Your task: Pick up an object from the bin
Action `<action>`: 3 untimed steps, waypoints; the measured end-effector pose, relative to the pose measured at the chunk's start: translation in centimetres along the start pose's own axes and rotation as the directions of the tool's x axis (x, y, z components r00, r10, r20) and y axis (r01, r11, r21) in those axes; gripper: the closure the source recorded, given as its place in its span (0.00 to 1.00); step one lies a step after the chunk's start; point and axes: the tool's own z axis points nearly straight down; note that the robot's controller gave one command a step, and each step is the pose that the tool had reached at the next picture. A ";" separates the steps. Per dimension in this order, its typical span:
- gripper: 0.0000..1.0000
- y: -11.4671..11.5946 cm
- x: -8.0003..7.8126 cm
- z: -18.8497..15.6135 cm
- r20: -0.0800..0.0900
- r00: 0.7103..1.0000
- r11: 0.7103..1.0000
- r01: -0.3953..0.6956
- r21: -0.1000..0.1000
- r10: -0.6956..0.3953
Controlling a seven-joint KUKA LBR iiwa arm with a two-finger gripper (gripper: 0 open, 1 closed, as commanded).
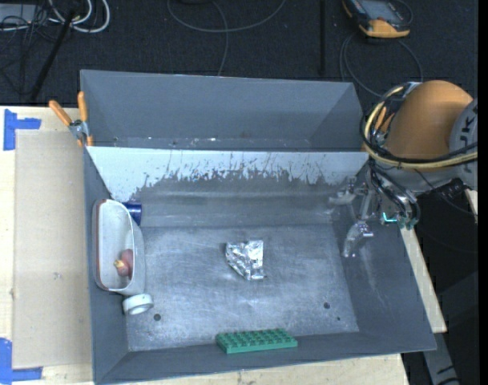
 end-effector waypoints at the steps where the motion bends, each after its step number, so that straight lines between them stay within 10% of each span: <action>1: 0.00 8.8 1.3 5.8 0.013 0.995 0.995 0.096 0.007 -0.096; 2: 0.00 17.6 1.9 3.1 0.012 0.998 0.998 0.064 0.000 -0.064; 3: 0.00 18.6 3.3 3.2 0.005 0.998 0.998 -0.067 0.002 0.067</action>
Offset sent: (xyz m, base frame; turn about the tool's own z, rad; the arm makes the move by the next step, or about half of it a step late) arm -0.0158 0.0878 -0.0614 -0.0910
